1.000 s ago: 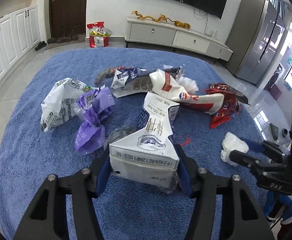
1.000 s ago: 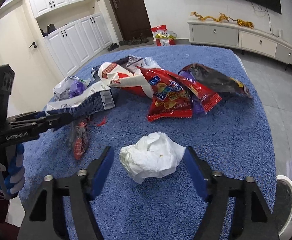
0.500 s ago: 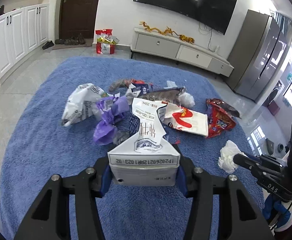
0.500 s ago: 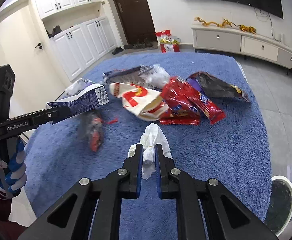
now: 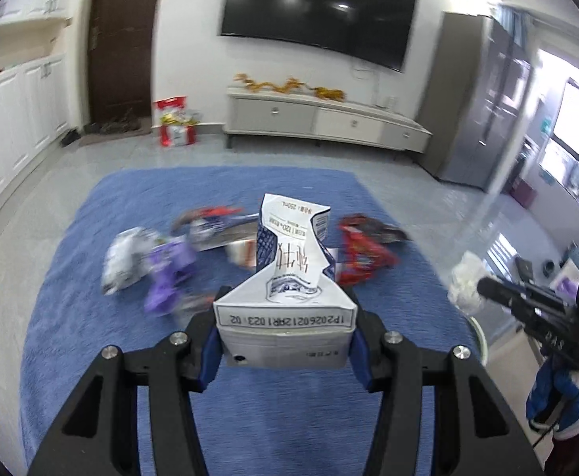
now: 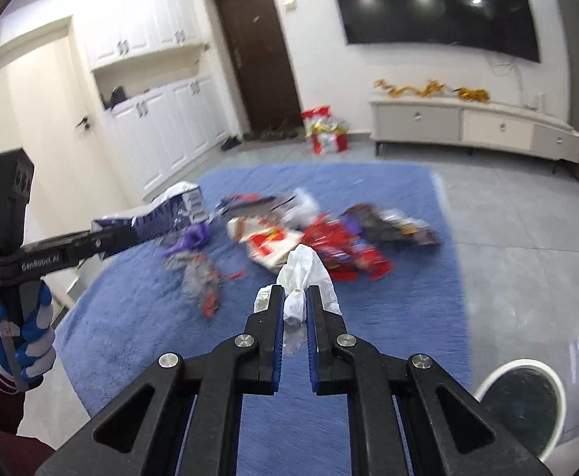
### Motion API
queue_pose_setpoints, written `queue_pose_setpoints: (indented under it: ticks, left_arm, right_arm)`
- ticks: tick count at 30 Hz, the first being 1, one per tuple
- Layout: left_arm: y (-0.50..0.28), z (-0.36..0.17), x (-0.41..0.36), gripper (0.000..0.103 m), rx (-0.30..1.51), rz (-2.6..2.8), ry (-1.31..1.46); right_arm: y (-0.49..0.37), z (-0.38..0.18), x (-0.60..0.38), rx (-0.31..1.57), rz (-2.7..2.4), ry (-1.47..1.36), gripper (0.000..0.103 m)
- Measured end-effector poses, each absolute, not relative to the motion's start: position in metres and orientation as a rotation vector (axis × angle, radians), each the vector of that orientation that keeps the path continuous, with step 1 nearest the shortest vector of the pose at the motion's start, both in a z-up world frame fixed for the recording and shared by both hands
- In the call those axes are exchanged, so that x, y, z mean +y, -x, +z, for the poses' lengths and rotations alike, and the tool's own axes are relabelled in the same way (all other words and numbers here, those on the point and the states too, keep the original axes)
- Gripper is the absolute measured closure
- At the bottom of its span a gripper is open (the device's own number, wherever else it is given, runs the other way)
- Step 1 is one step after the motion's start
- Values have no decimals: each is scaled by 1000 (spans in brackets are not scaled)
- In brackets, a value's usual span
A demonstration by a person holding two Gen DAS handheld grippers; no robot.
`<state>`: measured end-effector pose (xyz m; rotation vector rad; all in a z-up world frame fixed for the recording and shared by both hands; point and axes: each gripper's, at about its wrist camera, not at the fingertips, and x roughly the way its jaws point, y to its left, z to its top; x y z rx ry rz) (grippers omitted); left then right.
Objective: Collect trash
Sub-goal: 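Carry carton and tissue to the bin and open both tools over it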
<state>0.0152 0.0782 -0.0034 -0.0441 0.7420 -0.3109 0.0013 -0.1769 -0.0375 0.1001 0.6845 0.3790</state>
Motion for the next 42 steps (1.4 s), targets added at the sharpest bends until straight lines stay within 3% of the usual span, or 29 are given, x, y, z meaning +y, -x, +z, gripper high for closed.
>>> queue_pose_setpoints:
  ticks: [10,22,33,37,42]
  left_arm:
    - [-20,-8,-90,53,794,-607,-138]
    - [-52,-84,-275,53,1035,-845,-245]
    - [-85,-141,-338,51,1190,-906,-186]
    - [-89,-150,-341,45,1219,-924,-154]
    - [-86,-145,-331,45,1204,-924,-138]
  right_arm:
    - [39,-51,-320,654,77,-198,93]
    - [42,-133,-447,782,-168,-357,91]
    - [14,-194,-483,888,-242,-423,88]
    - [17,-206,-484,913,-264,-432,68]
    - [25,-208,-484,927,-271,-436,65]
